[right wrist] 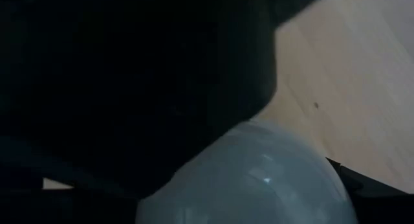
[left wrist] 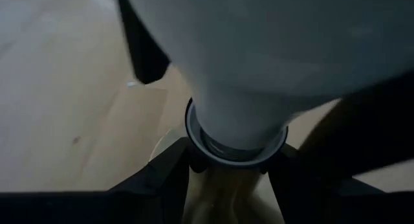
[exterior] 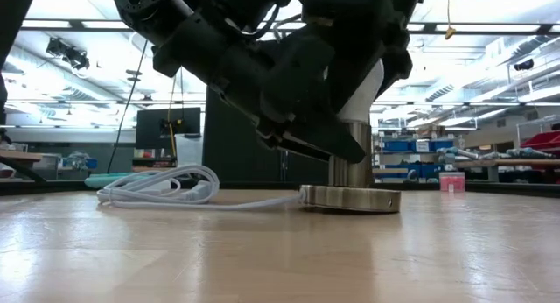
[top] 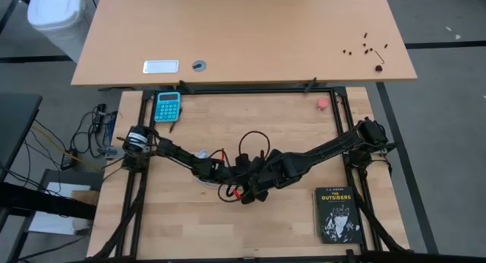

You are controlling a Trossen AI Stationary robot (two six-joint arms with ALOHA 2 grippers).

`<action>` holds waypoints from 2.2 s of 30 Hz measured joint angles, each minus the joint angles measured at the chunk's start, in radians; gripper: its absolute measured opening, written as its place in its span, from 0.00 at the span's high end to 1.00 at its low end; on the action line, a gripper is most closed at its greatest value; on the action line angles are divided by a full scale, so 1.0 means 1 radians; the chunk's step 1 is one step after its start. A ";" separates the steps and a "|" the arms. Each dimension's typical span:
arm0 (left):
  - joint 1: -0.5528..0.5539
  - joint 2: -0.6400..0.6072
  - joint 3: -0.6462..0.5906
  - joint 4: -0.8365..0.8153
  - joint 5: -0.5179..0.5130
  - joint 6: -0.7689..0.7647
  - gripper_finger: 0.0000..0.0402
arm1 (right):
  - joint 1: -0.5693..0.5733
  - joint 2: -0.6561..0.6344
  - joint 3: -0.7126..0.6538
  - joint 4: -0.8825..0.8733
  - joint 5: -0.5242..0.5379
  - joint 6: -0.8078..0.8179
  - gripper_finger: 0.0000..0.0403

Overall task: Screw lightbulb
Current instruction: Insert the lightbulb into the lamp

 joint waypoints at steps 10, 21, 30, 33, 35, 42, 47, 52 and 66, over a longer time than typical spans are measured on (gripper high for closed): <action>0.002 0.000 0.000 0.000 -0.022 -0.008 0.52 | -0.008 0.000 0.000 0.000 0.022 0.128 0.34; 0.001 0.000 0.000 0.002 -0.020 0.003 0.52 | -0.010 0.000 0.000 0.021 0.023 0.000 0.26; -0.002 -0.004 0.000 0.010 -0.012 0.015 0.52 | -0.002 -0.019 0.000 0.030 0.040 -0.105 0.16; -0.002 -0.005 0.002 0.010 -0.003 0.019 0.52 | 0.006 -0.038 0.000 0.035 0.058 -0.125 0.15; -0.001 -0.005 0.002 0.010 -0.006 0.019 0.52 | 0.008 -0.051 0.002 0.033 0.059 -0.130 0.15; 0.000 -0.004 0.002 0.003 -0.013 0.019 0.52 | 0.008 -0.064 0.002 0.016 0.054 -0.134 0.15; 0.000 -0.003 0.002 0.001 -0.014 0.019 0.52 | 0.009 -0.072 0.002 0.010 0.049 -0.145 0.15; 0.000 -0.003 0.002 0.000 -0.014 0.018 0.52 | 0.015 -0.102 0.003 0.010 0.058 -0.154 0.15; 0.000 -0.001 0.002 -0.005 -0.009 0.018 0.52 | 0.071 -0.188 0.016 -0.016 0.154 -0.162 0.15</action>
